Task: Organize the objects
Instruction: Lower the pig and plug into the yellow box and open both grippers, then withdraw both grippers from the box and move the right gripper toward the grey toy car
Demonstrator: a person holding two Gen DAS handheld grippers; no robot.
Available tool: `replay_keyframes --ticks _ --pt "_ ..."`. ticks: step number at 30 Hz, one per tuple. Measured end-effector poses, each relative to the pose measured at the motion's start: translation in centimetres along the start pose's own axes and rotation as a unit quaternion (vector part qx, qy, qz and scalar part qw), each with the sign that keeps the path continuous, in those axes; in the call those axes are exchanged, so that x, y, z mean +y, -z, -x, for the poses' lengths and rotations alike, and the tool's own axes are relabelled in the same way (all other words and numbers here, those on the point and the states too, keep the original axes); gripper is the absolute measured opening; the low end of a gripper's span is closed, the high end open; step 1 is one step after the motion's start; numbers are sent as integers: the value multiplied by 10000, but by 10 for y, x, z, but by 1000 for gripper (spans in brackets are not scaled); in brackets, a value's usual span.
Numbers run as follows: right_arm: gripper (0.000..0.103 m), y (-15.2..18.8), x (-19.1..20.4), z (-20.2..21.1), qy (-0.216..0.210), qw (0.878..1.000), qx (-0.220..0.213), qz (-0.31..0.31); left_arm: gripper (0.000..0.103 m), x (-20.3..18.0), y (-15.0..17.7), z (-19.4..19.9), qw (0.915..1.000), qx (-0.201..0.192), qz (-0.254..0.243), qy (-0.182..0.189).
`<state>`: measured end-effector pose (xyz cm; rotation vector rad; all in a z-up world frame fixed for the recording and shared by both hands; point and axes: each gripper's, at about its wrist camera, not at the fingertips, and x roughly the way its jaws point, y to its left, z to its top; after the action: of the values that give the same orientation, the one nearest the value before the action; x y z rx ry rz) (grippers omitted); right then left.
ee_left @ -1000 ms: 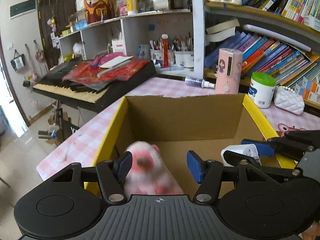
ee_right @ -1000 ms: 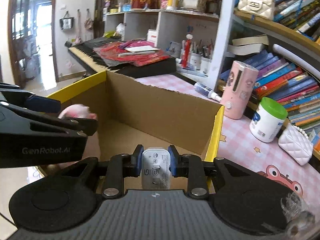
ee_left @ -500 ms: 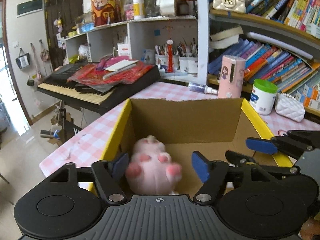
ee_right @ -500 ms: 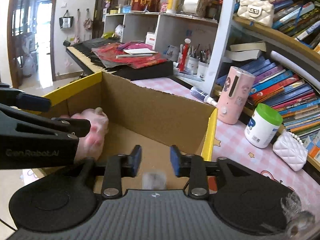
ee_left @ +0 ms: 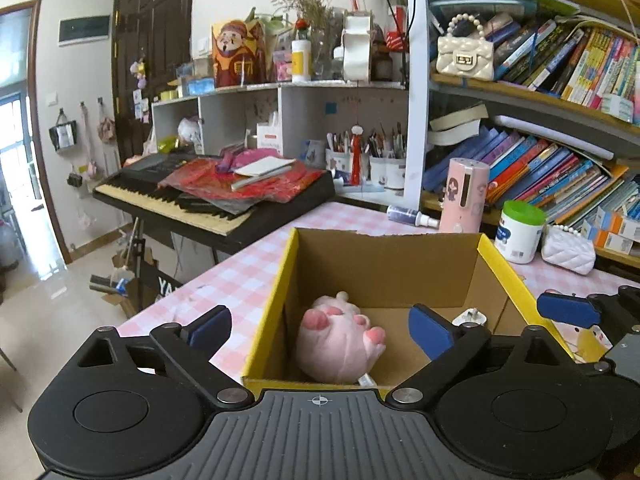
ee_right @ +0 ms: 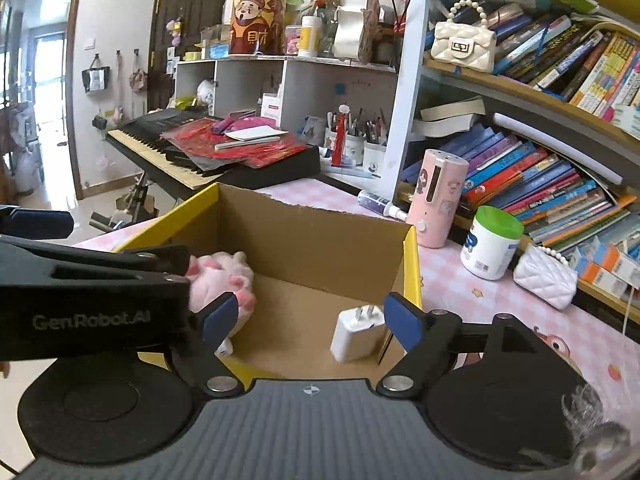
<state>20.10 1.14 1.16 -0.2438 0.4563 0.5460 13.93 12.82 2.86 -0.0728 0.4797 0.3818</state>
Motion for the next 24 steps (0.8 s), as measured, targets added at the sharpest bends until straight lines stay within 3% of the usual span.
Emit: replay_keyframes --ticks 10,24 --pt "87 15 27 34 249 9984 313 -391 101 13 19 33 9999 -128 -51 -13" --pt "92 56 74 84 497 9955 721 -355 103 48 65 77 9986 440 281 123"
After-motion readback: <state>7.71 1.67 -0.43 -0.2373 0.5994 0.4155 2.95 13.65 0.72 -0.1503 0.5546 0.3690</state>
